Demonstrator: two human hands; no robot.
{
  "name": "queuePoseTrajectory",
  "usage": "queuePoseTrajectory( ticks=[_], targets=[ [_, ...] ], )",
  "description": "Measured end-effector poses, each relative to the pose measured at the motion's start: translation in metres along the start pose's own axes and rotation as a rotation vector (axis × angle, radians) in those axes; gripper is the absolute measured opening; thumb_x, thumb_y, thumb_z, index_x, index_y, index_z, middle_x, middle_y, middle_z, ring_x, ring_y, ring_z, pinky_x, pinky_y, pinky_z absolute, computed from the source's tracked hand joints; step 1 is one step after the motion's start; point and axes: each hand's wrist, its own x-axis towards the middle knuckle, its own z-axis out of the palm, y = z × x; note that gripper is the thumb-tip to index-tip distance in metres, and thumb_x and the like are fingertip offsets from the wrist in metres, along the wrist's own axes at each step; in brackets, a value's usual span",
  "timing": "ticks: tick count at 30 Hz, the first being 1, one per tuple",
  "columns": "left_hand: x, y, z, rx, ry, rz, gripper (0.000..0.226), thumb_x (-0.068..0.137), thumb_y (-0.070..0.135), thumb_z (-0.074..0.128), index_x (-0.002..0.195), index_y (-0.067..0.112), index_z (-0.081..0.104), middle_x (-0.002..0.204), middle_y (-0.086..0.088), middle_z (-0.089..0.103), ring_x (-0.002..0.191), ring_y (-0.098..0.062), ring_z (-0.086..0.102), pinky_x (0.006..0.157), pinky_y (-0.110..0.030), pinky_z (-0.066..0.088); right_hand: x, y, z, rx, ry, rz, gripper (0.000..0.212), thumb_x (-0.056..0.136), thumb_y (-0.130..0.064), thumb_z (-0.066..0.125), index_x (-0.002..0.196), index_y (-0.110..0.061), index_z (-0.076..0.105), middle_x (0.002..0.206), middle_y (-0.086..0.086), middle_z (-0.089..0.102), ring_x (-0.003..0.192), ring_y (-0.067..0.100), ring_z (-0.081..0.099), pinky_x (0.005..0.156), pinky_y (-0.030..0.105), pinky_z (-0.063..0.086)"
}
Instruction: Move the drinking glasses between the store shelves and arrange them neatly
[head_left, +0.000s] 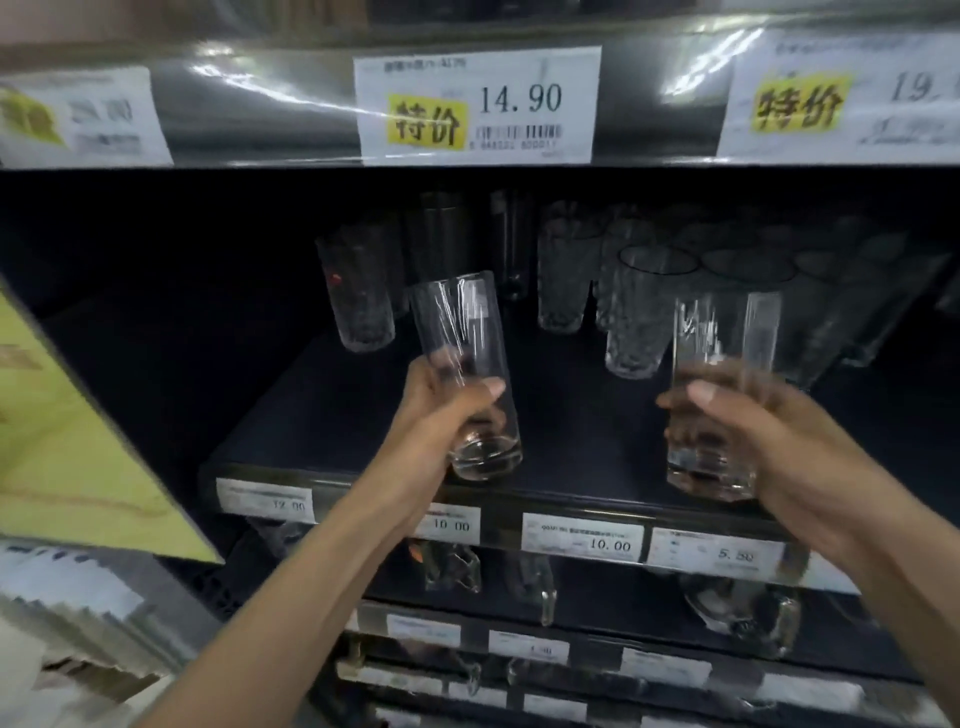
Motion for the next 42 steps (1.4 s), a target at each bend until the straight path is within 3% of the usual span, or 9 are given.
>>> queuePoseTrajectory(
  ticks=[4, 8, 12, 16, 20, 28, 31, 33, 42],
  targets=[
    [0.017, 0.000, -0.012, 0.108, -0.057, -0.038, 0.073, 0.057, 0.037, 0.085, 0.119, 0.032, 0.047, 0.098, 0.004, 0.069, 0.107, -0.024, 0.065, 0.110, -0.053, 0.040, -0.004, 0.003, -0.012, -0.037, 0.126, -0.045, 0.097, 0.031, -0.059, 0.095, 0.116, -0.025, 0.065, 0.104, -0.002, 0.075, 0.099, 0.021, 0.071, 0.097, 0.047, 0.051],
    [0.029, 0.001, -0.009, 0.155, -0.064, -0.053, 0.078, 0.047, 0.031, 0.087, 0.112, 0.032, 0.045, 0.104, -0.003, 0.062, 0.108, -0.026, 0.064, 0.106, -0.054, 0.044, -0.006, 0.017, -0.028, -0.074, 0.232, -0.054, 0.092, 0.026, -0.058, 0.096, 0.108, -0.030, 0.066, 0.099, -0.006, 0.075, 0.105, 0.021, 0.069, 0.102, 0.045, 0.048],
    [0.040, -0.001, 0.000, 0.151, -0.078, -0.039, 0.071, 0.059, 0.016, 0.084, 0.115, 0.026, 0.041, 0.105, -0.005, 0.059, 0.110, -0.029, 0.062, 0.105, -0.054, 0.045, -0.008, 0.027, -0.043, -0.088, 0.316, -0.072, 0.062, 0.058, -0.032, 0.088, 0.114, -0.023, 0.062, 0.101, -0.003, 0.073, 0.110, 0.021, 0.067, 0.106, 0.044, 0.046],
    [0.050, -0.006, 0.009, 0.217, -0.071, 0.013, 0.073, 0.072, 0.006, 0.084, 0.126, 0.019, 0.037, 0.105, -0.004, 0.057, 0.113, -0.030, 0.061, 0.102, -0.044, 0.050, -0.004, 0.028, -0.061, -0.160, 0.329, -0.060, 0.051, 0.073, -0.014, 0.084, 0.116, -0.021, 0.058, 0.109, 0.001, 0.069, 0.110, 0.021, 0.066, 0.097, 0.033, 0.048],
    [0.057, -0.015, 0.017, 0.417, 0.017, 0.131, 0.061, 0.082, 0.022, 0.080, 0.123, 0.021, 0.035, 0.097, 0.004, 0.057, 0.088, -0.012, 0.059, 0.063, -0.010, 0.047, -0.002, 0.025, -0.079, -0.339, 0.314, -0.034, 0.053, 0.078, -0.019, 0.084, 0.122, -0.021, 0.054, 0.116, 0.001, 0.067, 0.106, 0.015, 0.065, 0.087, 0.025, 0.048],
    [0.080, -0.022, 0.023, 0.658, 0.133, 0.167, 0.067, 0.085, 0.040, 0.074, 0.139, 0.013, 0.043, 0.112, 0.000, 0.056, 0.105, -0.017, 0.056, 0.084, -0.024, 0.039, 0.003, 0.019, -0.119, -0.500, 0.439, -0.020, 0.065, 0.080, -0.022, 0.083, 0.132, -0.012, 0.045, 0.111, -0.002, 0.059, 0.102, 0.016, 0.058, 0.090, 0.027, 0.045],
    [0.092, -0.031, 0.028, 0.660, 0.208, 0.156, 0.065, 0.083, 0.042, 0.076, 0.129, 0.005, 0.050, 0.109, -0.005, 0.059, 0.109, -0.026, 0.059, 0.086, -0.027, 0.042, 0.007, 0.016, -0.133, -0.479, 0.459, -0.031, 0.066, 0.083, -0.008, 0.078, 0.135, -0.004, 0.039, 0.109, 0.002, 0.057, 0.086, 0.008, 0.054, 0.069, 0.010, 0.044],
    [0.100, -0.035, 0.030, 0.640, 0.250, 0.151, 0.066, 0.080, 0.042, 0.078, 0.125, 0.002, 0.051, 0.104, -0.006, 0.061, 0.107, -0.027, 0.061, 0.087, -0.029, 0.046, 0.013, 0.020, -0.142, -0.467, 0.473, -0.026, 0.068, 0.082, -0.003, 0.078, 0.136, -0.001, 0.036, 0.112, 0.005, 0.054, 0.092, 0.012, 0.053, 0.067, 0.013, 0.044],
    [0.131, -0.043, 0.035, 0.677, 0.351, 0.183, 0.075, 0.078, 0.050, 0.077, 0.130, 0.003, 0.047, 0.110, -0.008, 0.064, 0.101, -0.024, 0.060, 0.088, -0.034, 0.052, 0.054, 0.048, -0.170, -0.338, 0.451, -0.074, 0.055, 0.079, 0.019, 0.067, 0.112, -0.010, 0.034, 0.110, 0.017, 0.045, 0.084, 0.019, 0.050, 0.054, 0.017, 0.049]
  ],
)
